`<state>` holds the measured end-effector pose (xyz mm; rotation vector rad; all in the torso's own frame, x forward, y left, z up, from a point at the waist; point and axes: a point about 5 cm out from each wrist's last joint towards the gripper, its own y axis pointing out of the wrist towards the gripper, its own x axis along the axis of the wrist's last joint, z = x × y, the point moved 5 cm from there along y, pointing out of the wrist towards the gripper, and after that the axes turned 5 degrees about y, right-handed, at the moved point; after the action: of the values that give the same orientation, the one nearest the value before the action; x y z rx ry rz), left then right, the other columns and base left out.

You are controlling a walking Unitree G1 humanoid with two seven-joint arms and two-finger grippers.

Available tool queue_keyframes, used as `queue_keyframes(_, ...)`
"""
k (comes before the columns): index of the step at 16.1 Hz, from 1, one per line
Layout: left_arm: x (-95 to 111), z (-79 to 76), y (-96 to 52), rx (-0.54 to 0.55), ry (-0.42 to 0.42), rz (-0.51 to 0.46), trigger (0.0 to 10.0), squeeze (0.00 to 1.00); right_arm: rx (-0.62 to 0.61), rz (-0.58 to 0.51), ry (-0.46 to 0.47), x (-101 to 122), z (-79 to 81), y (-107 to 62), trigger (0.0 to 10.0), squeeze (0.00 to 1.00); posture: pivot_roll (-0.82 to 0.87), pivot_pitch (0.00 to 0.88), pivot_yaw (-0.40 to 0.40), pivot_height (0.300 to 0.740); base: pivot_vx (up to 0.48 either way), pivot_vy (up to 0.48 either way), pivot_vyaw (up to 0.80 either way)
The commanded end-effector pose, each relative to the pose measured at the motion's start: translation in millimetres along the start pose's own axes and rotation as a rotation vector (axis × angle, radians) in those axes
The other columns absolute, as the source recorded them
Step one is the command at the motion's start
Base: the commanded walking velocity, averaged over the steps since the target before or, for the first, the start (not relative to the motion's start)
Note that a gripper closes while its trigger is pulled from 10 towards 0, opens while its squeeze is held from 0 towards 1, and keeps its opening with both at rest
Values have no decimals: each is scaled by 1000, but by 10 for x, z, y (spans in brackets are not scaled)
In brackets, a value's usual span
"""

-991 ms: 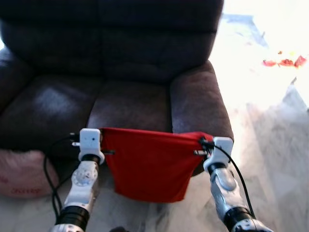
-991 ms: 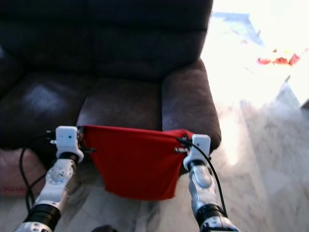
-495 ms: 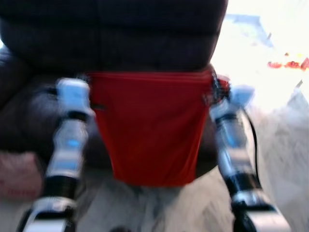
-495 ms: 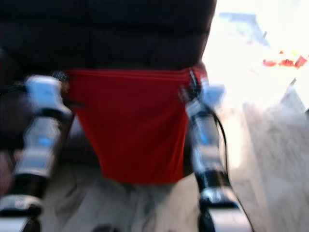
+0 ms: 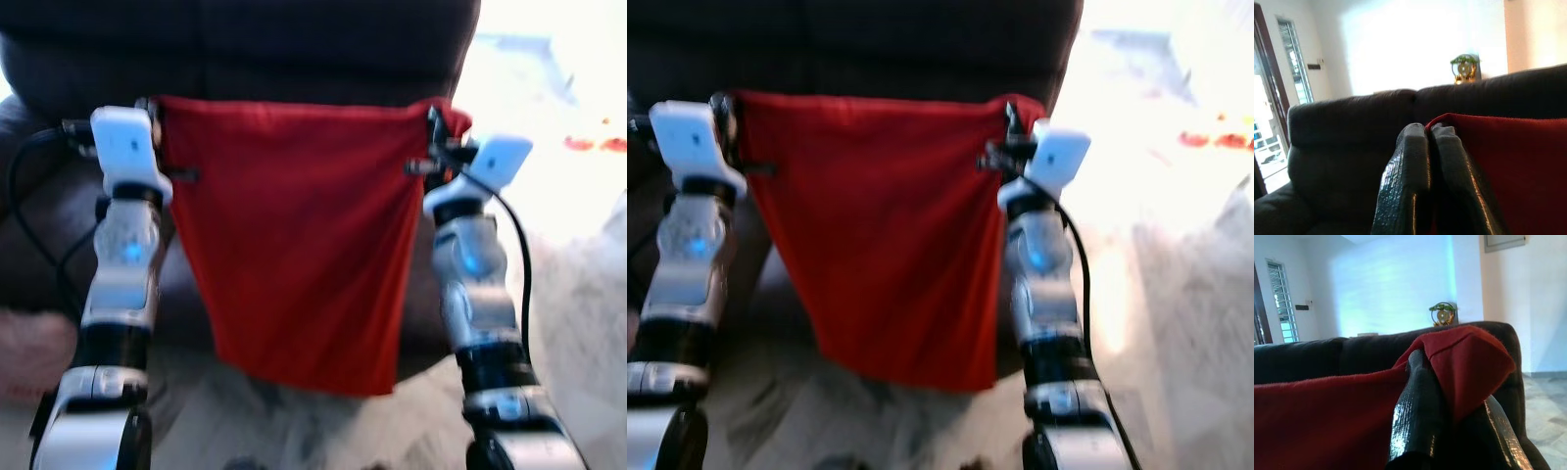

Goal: Move the pillow to the sofa from floor

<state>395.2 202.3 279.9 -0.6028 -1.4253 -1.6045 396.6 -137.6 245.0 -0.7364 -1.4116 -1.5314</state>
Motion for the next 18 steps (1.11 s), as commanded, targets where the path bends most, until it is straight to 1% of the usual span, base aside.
queue_keyframes(1, 304, 1, 97, 4, -28, -106, 10000, 0, -24, -85, -2, 253, -85, 31, 10000, 0, 83, 40, -39, 740, 300, 0, 0)
queue_keyframes(4, 241, 9, 63, 2, -30, -81, 10000, 0, -41, -56, 12, 192, -120, 10, 10000, 0, 84, 40, -39, 740, 300, 0, 0)
queue_keyframes(7, 359, 56, 138, 7, -42, -102, 10000, 0, -37, -39, 18, 183, -94, -7, 10000, 0, 88, 39, -40, 740, 308, 0, 0)
queue_keyframes(9, 424, 54, 197, -7, -36, -117, 10000, 0, -36, -36, 23, 189, -85, -5, 10000, 0, 87, 37, -37, 740, 309, 0, 0)
queue_keyframes(12, 374, 10, 185, -29, -49, -97, 10000, 0, -36, -32, 26, 184, -83, -6, 10000, 0, 89, 37, -35, 740, 310, 0, 0)
queue_keyframes(13, 303, -35, 142, -42, -60, -72, 10000, 0, -37, -27, 27, 169, -87, -13, 10000, 0, 89, 37, -35, 740, 345, 0, 0)
queue_keyframes(18, 275, -68, 139, -58, -58, -58, 10000, 0, -39, -10, 28, 143, -93, -33, 10000, 0, 86, 37, -33, 740, 351, 0, 0)
